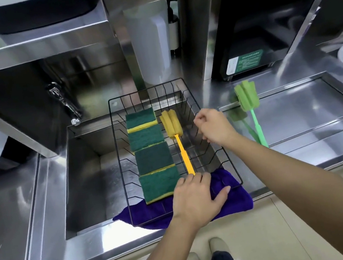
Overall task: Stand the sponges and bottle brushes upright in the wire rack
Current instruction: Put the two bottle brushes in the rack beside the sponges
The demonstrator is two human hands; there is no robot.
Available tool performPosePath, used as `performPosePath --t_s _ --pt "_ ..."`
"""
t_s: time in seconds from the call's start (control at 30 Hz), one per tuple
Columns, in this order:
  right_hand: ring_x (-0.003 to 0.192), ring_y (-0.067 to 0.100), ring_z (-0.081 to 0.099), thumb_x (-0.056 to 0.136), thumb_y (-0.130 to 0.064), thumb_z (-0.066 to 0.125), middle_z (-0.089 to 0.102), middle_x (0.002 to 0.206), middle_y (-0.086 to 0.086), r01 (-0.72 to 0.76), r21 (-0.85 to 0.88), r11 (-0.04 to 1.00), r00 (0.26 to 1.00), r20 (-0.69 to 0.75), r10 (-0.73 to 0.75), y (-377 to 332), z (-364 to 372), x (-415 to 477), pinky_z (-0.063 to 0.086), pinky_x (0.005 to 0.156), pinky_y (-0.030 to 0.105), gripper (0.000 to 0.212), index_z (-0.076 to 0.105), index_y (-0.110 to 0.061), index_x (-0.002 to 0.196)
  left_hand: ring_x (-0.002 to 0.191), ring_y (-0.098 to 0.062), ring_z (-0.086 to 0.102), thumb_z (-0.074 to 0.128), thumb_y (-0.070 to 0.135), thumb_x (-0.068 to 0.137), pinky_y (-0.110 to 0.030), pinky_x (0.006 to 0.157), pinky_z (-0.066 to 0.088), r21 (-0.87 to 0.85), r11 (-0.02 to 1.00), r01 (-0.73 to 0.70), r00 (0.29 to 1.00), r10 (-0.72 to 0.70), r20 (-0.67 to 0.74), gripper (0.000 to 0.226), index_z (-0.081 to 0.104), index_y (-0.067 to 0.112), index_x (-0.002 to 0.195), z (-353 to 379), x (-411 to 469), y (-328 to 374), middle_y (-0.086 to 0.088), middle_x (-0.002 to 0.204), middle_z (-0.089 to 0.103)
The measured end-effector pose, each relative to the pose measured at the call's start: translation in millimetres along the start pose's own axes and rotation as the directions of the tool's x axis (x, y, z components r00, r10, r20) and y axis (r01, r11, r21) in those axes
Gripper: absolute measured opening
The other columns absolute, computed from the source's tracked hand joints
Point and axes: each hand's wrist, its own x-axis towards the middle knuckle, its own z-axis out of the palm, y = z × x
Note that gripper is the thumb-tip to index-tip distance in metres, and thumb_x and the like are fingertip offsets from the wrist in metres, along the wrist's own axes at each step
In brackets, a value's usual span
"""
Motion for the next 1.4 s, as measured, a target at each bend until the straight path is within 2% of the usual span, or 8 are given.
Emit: performPosePath --t_s 0.1,0.3,0.5,0.7,1.0,1.17,1.27,1.4 --pt "0.093 0.038 0.063 0.091 -0.017 0.046 0.069 0.096 0.021 -0.093 -0.102 0.99 0.978 -0.198 0.071 18.8 -23.5 6.3 0.049 0.079 0.037 0.019 0.063 -0.007 0.091 0.099 -0.021 0.053 0.012 0.068 0.082 -0.035 0.085 0.038 0.031 0.999 -0.015 0.999 0.014 0.04 0.076 0.058 0.016 0.112 0.9 5.8 6.1 -0.002 0.108 0.064" --pt "0.106 0.042 0.058 0.093 -0.018 0.042 0.061 0.116 0.025 -0.292 -0.248 0.924 0.892 -0.419 0.169 69.5 -51.2 5.2 0.047 0.084 0.043 0.028 0.053 -0.001 0.112 0.101 -0.02 0.053 0.006 0.069 0.079 -0.035 0.086 0.038 0.075 0.997 -0.025 0.997 0.019 0.079 0.08 0.059 0.016 0.107 5.8 17.8 16.9 -0.001 0.109 0.063" --pt "0.121 0.041 0.047 0.091 -0.02 0.049 0.048 0.13 0.024 -0.422 -0.218 0.88 0.882 -0.324 0.342 108.8 -54.2 3.8 0.041 0.096 0.047 0.038 0.04 0.001 0.123 0.101 -0.02 0.054 0.005 0.069 0.08 -0.036 0.084 0.042 0.067 0.997 -0.039 0.993 0.031 0.115 0.079 0.056 0.018 0.112 11.2 22.4 21.8 -0.001 0.111 0.062" --pt "0.114 0.04 0.054 0.09 -0.019 0.048 0.056 0.122 0.024 -0.474 -0.244 0.846 0.876 -0.229 0.424 123.2 -55.1 3.3 0.045 0.091 0.042 0.031 0.05 0.001 0.114 0.097 -0.019 0.055 0.008 0.07 0.082 -0.036 0.08 0.045 0.07 0.997 -0.042 0.993 0.034 0.11 0.077 0.057 0.017 0.109 11.3 24.1 22.4 -0.001 0.107 0.063" --pt "0.076 0.032 0.05 0.098 -0.018 0.041 0.052 0.086 0.019 -0.176 0.103 0.979 0.942 -0.273 0.197 85.3 -53.0 3.9 0.035 0.064 0.034 0.023 0.046 0.001 0.11 0.099 -0.018 0.054 0.005 0.07 0.08 -0.034 0.081 0.043 0.07 0.997 -0.036 0.994 0.028 0.107 0.079 0.056 0.018 0.11 9.9 23.9 23.6 0.0 0.109 0.062" --pt "0.055 0.024 0.045 0.095 -0.032 0.039 0.053 0.072 0.014 0.014 0.235 0.972 0.964 -0.262 0.049 37.6 -49.5 10.3 0.045 0.06 0.04 0.017 0.041 -0.015 0.091 0.1 -0.018 0.054 0.008 0.073 0.08 -0.034 0.081 0.043 0.067 0.998 -0.016 0.994 0.008 0.105 0.079 0.056 0.019 0.112 9.7 22.9 20.6 0.0 0.11 0.063" --pt "0.055 0.024 0.051 0.099 -0.028 0.038 0.055 0.067 0.01 0.068 0.142 0.987 0.986 -0.161 -0.045 11.2 -39.2 5.8 0.041 0.054 0.032 0.02 0.041 -0.011 0.09 0.098 -0.018 0.055 0.008 0.073 0.079 -0.034 0.08 0.043 0.07 0.997 -0.011 0.996 0.005 0.093 0.079 0.058 0.019 0.109 6.8 21.5 19.4 0.001 0.108 0.064" --pt "0.088 0.036 0.06 0.101 -0.025 0.034 0.064 0.093 0.02 0.149 -0.123 0.981 0.989 0.041 -0.145 -5.6 -11.4 -5.4 0.038 0.065 0.035 0.027 0.044 -0.001 0.11 0.091 -0.02 0.056 0.014 0.068 0.086 -0.034 0.075 0.04 0.102 0.994 0.031 0.995 -0.041 0.095 0.069 0.059 0.018 0.1 0.4 17.8 8.3 0.0 0.1 0.065"
